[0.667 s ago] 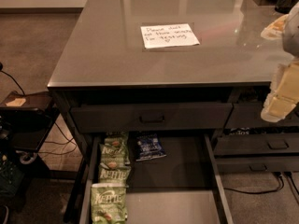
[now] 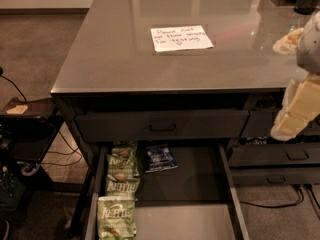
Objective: Pick green jalapeno chip bag from middle drawer and place on counter
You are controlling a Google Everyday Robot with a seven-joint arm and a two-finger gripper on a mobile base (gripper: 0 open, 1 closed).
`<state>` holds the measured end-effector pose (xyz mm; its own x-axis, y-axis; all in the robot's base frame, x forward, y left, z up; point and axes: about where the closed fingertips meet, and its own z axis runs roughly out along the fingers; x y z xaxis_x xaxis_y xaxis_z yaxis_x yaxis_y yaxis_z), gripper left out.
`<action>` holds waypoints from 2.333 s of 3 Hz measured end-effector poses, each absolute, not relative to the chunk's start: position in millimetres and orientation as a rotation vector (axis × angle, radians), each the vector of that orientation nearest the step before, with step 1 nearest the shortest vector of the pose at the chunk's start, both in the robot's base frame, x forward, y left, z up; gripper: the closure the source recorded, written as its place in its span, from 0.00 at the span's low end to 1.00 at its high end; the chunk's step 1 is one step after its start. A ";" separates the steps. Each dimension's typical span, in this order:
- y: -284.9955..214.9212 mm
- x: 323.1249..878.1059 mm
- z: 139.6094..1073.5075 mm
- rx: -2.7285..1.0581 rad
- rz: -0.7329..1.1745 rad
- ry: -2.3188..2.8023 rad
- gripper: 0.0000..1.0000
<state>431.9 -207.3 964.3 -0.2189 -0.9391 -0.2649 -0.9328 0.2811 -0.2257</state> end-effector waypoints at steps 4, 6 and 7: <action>-82.3 396.6 766.2 -1.566 0.439 2.044 0.00; -80.2 402.7 734.4 -1.619 0.420 1.997 0.00; -68.7 419.0 682.5 -1.647 0.440 1.947 0.00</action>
Offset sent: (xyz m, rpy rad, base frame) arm -0.0422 0.1054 -0.1521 0.3861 0.0777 0.0556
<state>419.0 -68.7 682.5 -0.1010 -0.7970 -0.5955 -0.9756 0.1968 -0.0978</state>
